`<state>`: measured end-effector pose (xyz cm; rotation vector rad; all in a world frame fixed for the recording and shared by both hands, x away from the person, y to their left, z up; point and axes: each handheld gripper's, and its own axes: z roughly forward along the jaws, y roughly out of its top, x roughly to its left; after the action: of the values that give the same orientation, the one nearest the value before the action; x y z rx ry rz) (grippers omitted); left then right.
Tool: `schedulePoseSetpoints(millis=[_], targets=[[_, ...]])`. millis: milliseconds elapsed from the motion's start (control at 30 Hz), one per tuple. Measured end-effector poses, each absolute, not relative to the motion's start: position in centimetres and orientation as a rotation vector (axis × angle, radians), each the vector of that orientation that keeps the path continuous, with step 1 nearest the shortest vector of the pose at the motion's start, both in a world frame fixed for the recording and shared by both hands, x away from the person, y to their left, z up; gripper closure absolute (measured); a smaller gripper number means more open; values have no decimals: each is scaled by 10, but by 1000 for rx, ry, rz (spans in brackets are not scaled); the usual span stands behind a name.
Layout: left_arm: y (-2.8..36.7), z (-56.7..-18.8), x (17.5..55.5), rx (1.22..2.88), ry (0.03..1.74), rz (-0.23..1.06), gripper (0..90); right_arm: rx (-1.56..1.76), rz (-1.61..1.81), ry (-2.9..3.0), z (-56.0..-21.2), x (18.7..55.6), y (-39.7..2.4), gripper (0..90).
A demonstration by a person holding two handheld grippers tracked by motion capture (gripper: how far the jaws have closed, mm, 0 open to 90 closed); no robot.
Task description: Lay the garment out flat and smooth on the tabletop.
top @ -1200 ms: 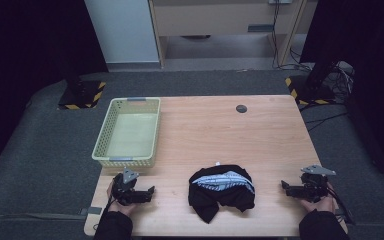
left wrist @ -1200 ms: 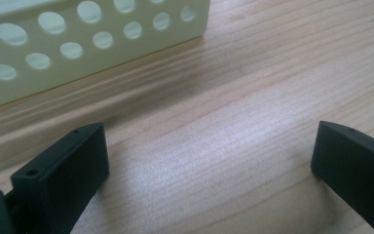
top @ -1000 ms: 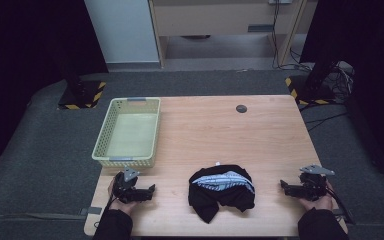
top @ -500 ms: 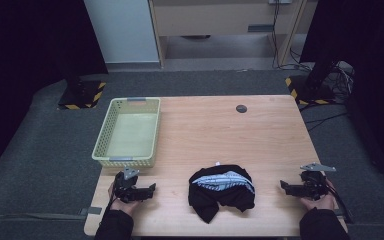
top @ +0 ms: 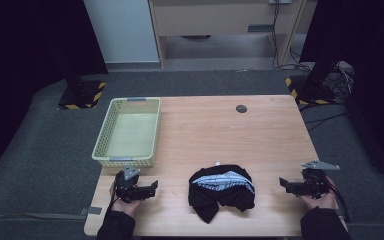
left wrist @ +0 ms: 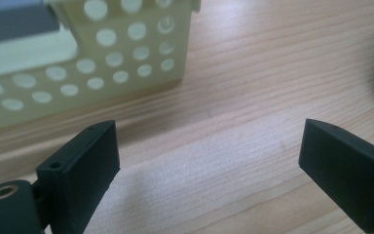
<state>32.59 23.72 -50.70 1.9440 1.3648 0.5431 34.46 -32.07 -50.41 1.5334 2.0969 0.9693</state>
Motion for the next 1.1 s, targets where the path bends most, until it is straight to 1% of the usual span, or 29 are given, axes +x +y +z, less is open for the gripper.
schedulePoseSetpoints(millis=[267,533,767,1100], targets=[[232,-492,323,1899,1324,581,69,1508,1038,2046,-491,343,-320,25],[221,-477,324,1859,1275,528,68,1466,1080,2035,-479,347,-311,28],[209,-465,328,1847,1235,527,69,1430,1108,2041,-470,352,-300,36],[200,-458,340,1837,1213,525,69,1411,1134,2039,-462,362,-292,37]])
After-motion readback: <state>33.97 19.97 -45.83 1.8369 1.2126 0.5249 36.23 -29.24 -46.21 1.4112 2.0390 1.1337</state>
